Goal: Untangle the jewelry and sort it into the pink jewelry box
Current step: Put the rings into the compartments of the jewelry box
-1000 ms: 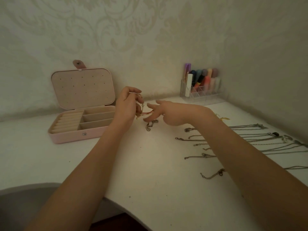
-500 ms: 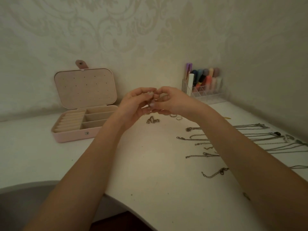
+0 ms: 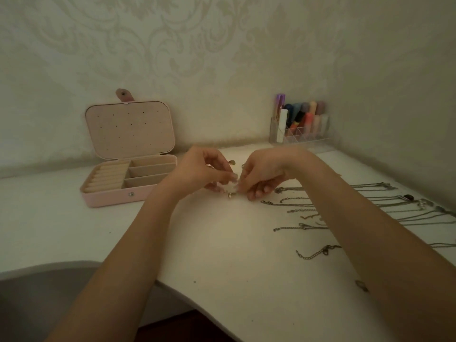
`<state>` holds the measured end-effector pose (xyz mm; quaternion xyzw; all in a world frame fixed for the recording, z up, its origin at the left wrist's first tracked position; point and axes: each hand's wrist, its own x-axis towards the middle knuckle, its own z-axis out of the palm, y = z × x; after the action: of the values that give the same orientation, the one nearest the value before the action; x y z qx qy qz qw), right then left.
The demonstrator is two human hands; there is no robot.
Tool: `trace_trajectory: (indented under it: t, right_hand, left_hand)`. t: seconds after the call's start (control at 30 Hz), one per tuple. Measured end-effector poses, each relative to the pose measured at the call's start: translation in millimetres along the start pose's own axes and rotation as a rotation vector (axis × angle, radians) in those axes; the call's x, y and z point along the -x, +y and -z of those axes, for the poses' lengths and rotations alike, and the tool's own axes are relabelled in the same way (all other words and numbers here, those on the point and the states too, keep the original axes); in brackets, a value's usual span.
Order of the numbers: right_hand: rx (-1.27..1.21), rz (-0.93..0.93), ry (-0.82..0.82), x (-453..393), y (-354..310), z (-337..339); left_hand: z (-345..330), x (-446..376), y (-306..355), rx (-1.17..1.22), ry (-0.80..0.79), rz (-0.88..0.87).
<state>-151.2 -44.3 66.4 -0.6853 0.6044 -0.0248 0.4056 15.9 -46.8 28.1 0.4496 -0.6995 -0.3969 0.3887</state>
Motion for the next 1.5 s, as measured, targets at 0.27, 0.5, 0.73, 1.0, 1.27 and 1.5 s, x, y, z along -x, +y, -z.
trace_trajectory:
  t: [0.27, 0.5, 0.73, 1.0, 1.27, 1.5]
  right_hand:
    - [0.183, -0.074, 0.315, 19, 9, 34]
    - [0.266, -0.151, 0.453, 25, 37, 57]
    - [0.682, -0.050, 0.190, 11, 24, 33]
    - [0.610, -0.050, 0.316, 7, 31, 35]
    - [0.645, -0.352, 0.396, -15, 80, 76]
    - [0.594, -0.315, 0.353, -13, 75, 65]
  left_hand:
    - [-3, -5, -13, -0.518, 0.029, -0.120]
    - [-16, -4, -10, -0.510, 0.154, -0.259]
    - [-32, -11, -23, -0.816, -0.139, -0.221]
    - [-35, -10, -23, -0.766, -0.171, -0.173]
    - [-30, -10, -26, -0.737, -0.129, -0.156]
    - [-30, -8, -27, -0.624, -0.041, -0.230]
